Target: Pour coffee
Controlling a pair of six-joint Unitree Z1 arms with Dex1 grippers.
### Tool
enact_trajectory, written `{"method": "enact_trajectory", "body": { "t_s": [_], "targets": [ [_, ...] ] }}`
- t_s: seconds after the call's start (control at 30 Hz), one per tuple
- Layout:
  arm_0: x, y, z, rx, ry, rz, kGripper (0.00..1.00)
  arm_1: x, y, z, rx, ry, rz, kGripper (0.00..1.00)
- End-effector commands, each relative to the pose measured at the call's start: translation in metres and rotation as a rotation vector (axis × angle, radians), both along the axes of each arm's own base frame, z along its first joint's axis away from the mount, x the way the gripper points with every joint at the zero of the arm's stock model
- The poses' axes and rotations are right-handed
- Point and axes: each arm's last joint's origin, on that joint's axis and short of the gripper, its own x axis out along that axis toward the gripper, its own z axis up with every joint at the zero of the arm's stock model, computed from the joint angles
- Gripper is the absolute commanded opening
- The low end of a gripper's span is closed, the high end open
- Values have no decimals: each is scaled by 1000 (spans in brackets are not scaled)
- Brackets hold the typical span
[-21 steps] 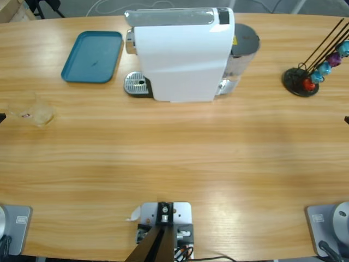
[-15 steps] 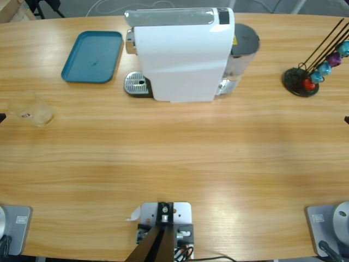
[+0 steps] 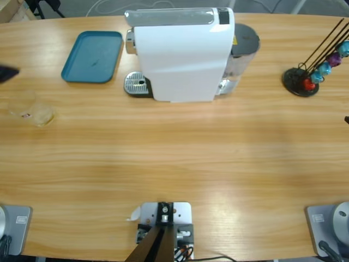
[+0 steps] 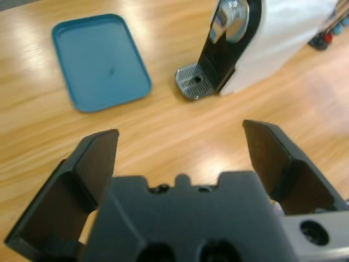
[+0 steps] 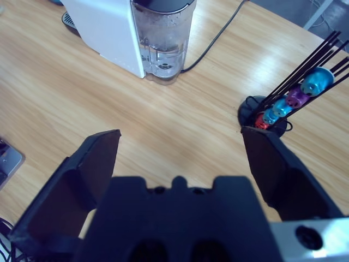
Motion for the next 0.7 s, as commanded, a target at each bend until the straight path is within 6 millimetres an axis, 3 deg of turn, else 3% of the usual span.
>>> {"method": "enact_trajectory", "body": {
  "t_s": [0.03, 0.23, 0.43, 0.7],
  "targets": [
    [96, -68, 10, -88, 203, 50, 998, 3, 2, -2, -9, 19, 4, 1000],
    [149, -96, 23, -281, 338, 107, 991, 1, 1, -2, -3, 11, 4, 1000],
    [175, -111, 3, -389, 523, 124, 990, 1, 1, -2, -3, 11, 4, 1000],
    [204, -134, -21, -413, 638, 77, 889, 1, 1, -3, -3, 11, 5, 1000]
  ]
}}
